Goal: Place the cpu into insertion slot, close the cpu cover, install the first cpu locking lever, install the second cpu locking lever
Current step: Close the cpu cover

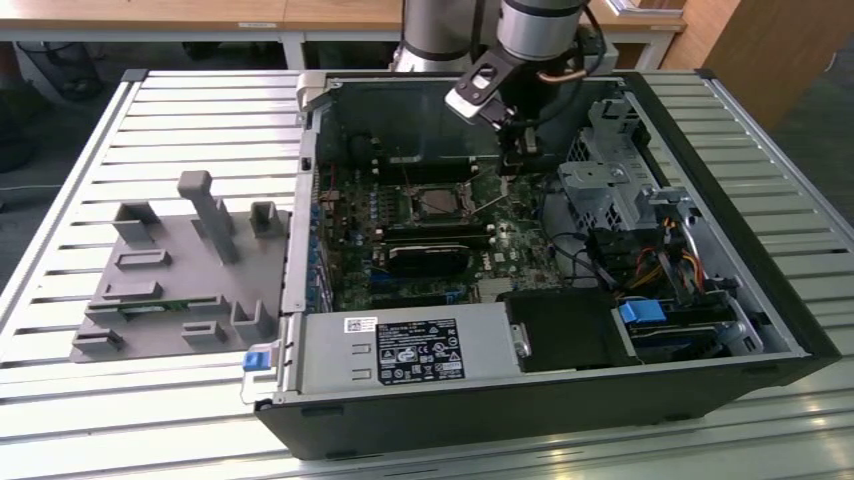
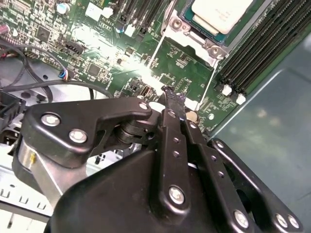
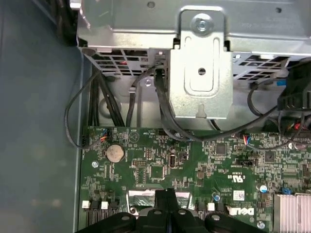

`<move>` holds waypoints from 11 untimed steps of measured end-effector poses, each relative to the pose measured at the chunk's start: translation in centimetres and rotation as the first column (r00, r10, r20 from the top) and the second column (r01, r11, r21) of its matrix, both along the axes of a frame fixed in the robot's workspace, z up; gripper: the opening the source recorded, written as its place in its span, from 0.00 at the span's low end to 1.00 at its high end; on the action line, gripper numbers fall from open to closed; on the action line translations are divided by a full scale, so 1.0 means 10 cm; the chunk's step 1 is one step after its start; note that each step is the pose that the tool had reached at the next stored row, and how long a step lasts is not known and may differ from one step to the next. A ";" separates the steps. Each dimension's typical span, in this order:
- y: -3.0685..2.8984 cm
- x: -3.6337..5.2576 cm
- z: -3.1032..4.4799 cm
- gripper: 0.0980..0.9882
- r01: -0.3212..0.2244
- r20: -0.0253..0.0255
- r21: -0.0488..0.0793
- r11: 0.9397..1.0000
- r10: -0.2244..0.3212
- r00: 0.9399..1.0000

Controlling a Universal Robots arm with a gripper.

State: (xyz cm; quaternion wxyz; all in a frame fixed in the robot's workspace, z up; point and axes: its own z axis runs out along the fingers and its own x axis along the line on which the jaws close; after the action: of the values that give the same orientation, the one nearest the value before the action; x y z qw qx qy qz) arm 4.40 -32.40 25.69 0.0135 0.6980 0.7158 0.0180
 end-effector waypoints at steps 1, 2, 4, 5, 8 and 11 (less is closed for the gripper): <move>0.002 0.004 -0.006 0.01 -0.005 0.000 0.000 1.000 0.005 1.000; 0.007 0.012 -0.012 0.01 -0.006 -0.001 0.000 1.000 0.006 1.000; 0.023 0.029 -0.024 0.01 -0.006 -0.003 0.000 1.000 0.006 1.000; 0.033 0.038 -0.030 0.01 -0.006 -0.004 0.000 1.000 0.006 1.000; 0.054 0.077 -0.048 0.01 -0.006 -0.008 0.000 1.000 0.006 1.000; 0.072 0.099 -0.069 0.01 -0.006 -0.013 0.000 1.000 0.006 1.000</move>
State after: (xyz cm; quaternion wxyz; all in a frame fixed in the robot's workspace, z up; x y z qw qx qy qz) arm 5.40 -31.68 25.00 0.0089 0.6959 0.7180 0.0135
